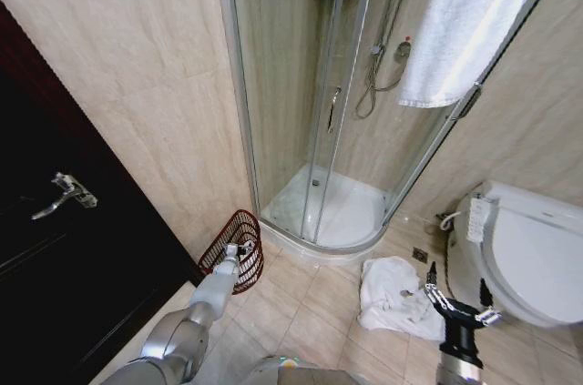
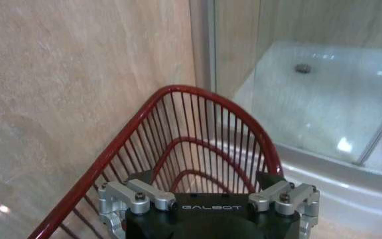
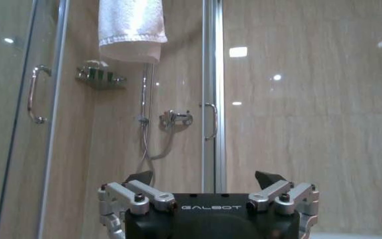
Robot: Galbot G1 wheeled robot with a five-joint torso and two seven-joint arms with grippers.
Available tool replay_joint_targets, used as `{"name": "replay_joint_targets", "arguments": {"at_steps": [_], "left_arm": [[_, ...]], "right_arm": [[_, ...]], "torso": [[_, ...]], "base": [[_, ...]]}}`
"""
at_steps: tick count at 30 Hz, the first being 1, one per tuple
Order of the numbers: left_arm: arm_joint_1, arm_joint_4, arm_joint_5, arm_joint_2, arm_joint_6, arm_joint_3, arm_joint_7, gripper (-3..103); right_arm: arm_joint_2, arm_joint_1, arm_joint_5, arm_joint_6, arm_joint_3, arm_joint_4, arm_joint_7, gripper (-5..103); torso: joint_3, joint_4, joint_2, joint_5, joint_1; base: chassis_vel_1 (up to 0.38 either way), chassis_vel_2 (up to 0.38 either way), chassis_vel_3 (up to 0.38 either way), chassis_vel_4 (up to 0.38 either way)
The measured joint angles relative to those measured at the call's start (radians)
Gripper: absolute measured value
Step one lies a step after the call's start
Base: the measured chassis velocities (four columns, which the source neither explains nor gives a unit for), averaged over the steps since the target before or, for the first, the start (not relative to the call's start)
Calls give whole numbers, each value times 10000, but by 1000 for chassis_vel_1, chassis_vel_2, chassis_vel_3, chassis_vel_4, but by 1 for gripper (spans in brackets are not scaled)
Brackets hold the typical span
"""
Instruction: Discard the used towel into the hamper.
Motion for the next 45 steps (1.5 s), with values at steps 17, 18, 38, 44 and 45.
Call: {"name": "replay_joint_targets", "arguments": {"at_steps": [17, 18, 38, 44, 45], "left_arm": [[2712, -3915, -399, 1368, -3456, 629, 1293, 100], [3066, -4434, -460, 1410, -3457, 539, 1158, 100], [7932, -13853, -2808, 2195, -948, -992, -287, 100], [8886, -15972, -3016, 2308, -385, -1411, -171, 100], [9052, -16202, -2854, 2278, -163, -1525, -30, 100]], "right_arm": [[-1, 135, -327, -145, -297, 195, 6, 100], [-1, 137, -354, -166, -327, 236, 6, 100], [-1, 175, -396, -788, -423, 1116, 166, 100], [-1, 87, -264, -1175, -367, 1728, 301, 100], [-1, 52, -241, -1244, -366, 1856, 318, 100]], "torso": [[-1, 2, 0, 0, 0], [-1, 2, 0, -1, 0], [-1, 3, 1, 1, -1], [-1, 1, 1, 1, -1], [-1, 1, 1, 1, 0]], "base": [[0, 0, 0, 0], [0, 0, 0, 0], [0, 0, 0, 0], [0, 0, 0, 0], [0, 0, 0, 0]]}}
